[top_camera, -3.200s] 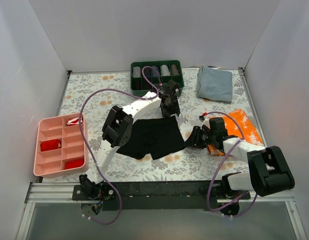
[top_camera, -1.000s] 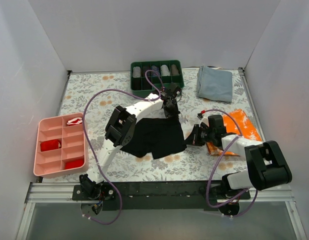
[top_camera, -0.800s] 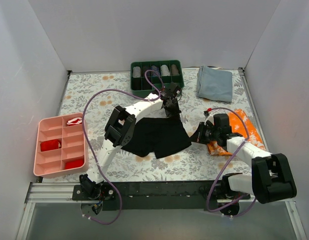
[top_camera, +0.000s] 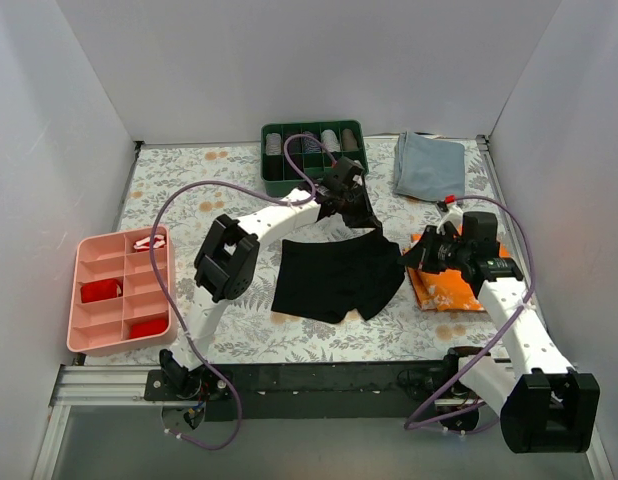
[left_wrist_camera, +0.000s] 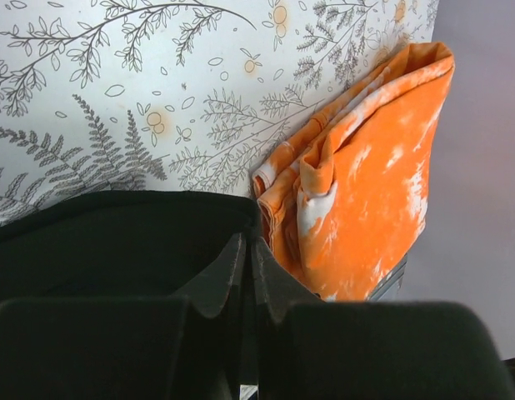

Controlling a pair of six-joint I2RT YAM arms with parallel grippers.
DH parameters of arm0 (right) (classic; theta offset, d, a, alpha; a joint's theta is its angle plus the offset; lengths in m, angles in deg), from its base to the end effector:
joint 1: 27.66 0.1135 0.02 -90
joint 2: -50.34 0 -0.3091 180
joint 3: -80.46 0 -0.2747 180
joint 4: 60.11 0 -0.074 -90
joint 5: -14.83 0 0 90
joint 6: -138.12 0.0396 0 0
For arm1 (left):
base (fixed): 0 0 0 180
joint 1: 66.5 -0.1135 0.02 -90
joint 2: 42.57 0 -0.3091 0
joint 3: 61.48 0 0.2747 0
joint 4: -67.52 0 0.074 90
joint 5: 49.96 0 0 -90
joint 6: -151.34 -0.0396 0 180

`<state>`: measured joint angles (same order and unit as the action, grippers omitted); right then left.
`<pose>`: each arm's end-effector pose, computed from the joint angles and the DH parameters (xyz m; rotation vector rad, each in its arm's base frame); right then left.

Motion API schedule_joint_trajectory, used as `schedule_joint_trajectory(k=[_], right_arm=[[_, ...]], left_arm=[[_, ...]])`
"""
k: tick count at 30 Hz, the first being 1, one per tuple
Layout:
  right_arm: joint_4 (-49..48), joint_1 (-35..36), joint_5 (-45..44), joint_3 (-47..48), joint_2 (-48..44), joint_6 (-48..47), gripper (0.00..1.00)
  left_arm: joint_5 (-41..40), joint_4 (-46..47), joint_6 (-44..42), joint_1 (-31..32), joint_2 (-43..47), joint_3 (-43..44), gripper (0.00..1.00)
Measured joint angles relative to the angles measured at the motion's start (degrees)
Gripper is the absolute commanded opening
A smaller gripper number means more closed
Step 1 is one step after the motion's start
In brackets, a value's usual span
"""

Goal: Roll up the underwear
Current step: Fold the underwear at the center of the board.

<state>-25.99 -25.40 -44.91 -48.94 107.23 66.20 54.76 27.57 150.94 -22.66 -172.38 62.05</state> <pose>0.2056 0.0281 0.2722 0.0315 2.2801 0.7868 0.4032 -0.4011 0.2398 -0.9634 2.6599 -1.1867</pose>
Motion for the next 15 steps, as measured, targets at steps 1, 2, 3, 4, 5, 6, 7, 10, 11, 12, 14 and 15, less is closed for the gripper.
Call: schedule_joint_trajectory(k=[1, 2, 3, 4, 5, 6, 7, 10, 11, 12, 14, 15], right_arm=[[0.09, 0.87, 0.59, 0.52, -0.52, 0.2, 0.01], [0.09, 1.92, 0.92, 0.98, -0.72, 0.39, 0.01], [0.09, 2.75, 1.16, 1.36, -0.79, 0.52, 0.01], [0.07, 3.82, 1.27, 1.7, -0.79, 0.94, 0.01], [0.07, 5.42, 1.22, 2.01, -0.79, 1.42, 0.01], [-0.02, 6.45, 1.25, 2.05, -0.79, 1.66, 0.01], [-0.04, 7.87, 1.11, 2.12, -0.74, 2.16, 0.01], [-0.17, 12.57, -0.07, 2.34, -0.24, 4.2, 0.01], [-0.31, 14.27, -0.48, 2.58, 0.07, 4.83, 0.01], [-0.48, 15.93, -1.03, 2.89, 0.46, 5.7, 0.01], [-1.03, 19.04, -2.08, 3.74, 1.55, 7.28, 0.01], [-1.42, 20.63, -2.67, 4.2, 2.21, 8.02, 0.01]], left_arm=[[0.0, 0.46, -0.26, -0.02, 0.94, -1.16, 0.0], [0.0, 0.98, -0.37, -0.07, 1.73, -2.12, 0.0], [0.0, 1.42, -0.5, -0.2, 2.4, -2.97, 0.0], [-0.02, 2.03, -0.74, -0.24, 3.34, -4.09, 0.0], [-0.04, 2.71, -0.92, -0.5, 4.68, -5.57, 0.0], [-0.02, 3.39, -0.96, -0.66, 5.73, -6.84, 0.0], [0.0, 4.0, -1.14, -0.83, 7.21, -8.66, 0.0], [0.26, 6.19, -1.38, -1.86, 11.56, -13.75, 0.0], [0.35, 6.91, -1.49, -2.32, 12.79, -15.23, 0.0], [0.59, 7.56, -1.57, -2.99, 14.34, -17.2, 0.0], [1.03, 9.27, -1.79, -4.61, 17.57, -21.4, 0.0], [1.29, 10.01, -1.99, -5.53, 19.04, -23.32, 0.0]])
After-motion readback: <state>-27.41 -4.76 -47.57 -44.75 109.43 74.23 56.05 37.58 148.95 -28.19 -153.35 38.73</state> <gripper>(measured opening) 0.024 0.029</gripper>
